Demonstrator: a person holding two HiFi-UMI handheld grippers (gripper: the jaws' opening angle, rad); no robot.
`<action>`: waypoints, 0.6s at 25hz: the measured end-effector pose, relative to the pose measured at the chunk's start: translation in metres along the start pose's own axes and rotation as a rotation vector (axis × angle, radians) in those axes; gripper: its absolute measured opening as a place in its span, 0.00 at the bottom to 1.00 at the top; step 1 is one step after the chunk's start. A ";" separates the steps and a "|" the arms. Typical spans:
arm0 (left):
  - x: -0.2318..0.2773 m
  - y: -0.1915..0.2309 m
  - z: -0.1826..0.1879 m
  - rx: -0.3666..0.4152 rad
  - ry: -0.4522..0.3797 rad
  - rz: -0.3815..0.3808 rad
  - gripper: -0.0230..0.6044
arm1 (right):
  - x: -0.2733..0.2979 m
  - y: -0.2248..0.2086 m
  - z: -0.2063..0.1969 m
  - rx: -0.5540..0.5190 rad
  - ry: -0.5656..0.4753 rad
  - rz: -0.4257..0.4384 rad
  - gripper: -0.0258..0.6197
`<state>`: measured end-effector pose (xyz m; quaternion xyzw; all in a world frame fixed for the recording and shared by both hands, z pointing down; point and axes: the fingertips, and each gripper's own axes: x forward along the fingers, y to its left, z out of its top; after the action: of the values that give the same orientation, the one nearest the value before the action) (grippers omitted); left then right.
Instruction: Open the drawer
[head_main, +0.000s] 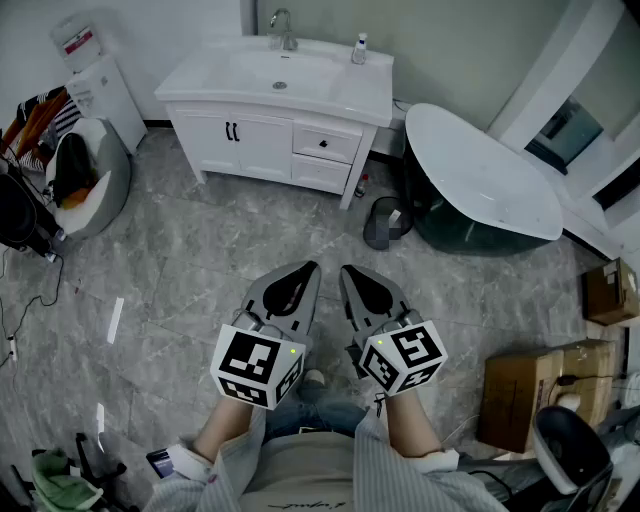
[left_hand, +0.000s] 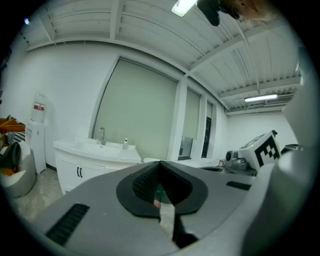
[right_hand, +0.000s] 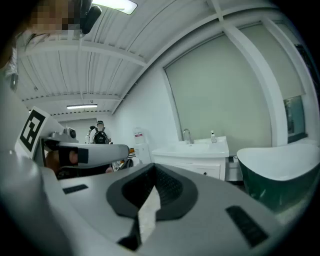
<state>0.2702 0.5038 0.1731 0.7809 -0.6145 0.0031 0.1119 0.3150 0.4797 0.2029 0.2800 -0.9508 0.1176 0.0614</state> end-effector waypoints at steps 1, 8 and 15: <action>0.000 0.002 0.000 -0.001 0.000 0.001 0.06 | 0.002 0.001 0.000 -0.001 0.000 0.003 0.05; 0.005 0.017 0.003 -0.006 -0.003 0.002 0.06 | 0.017 0.002 0.003 0.000 0.001 0.005 0.05; 0.006 0.055 0.011 -0.001 -0.022 0.013 0.06 | 0.043 0.000 0.009 0.001 -0.022 -0.021 0.05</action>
<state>0.2173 0.4843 0.1721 0.7769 -0.6207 -0.0050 0.1057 0.2787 0.4555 0.2017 0.2912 -0.9484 0.1145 0.0520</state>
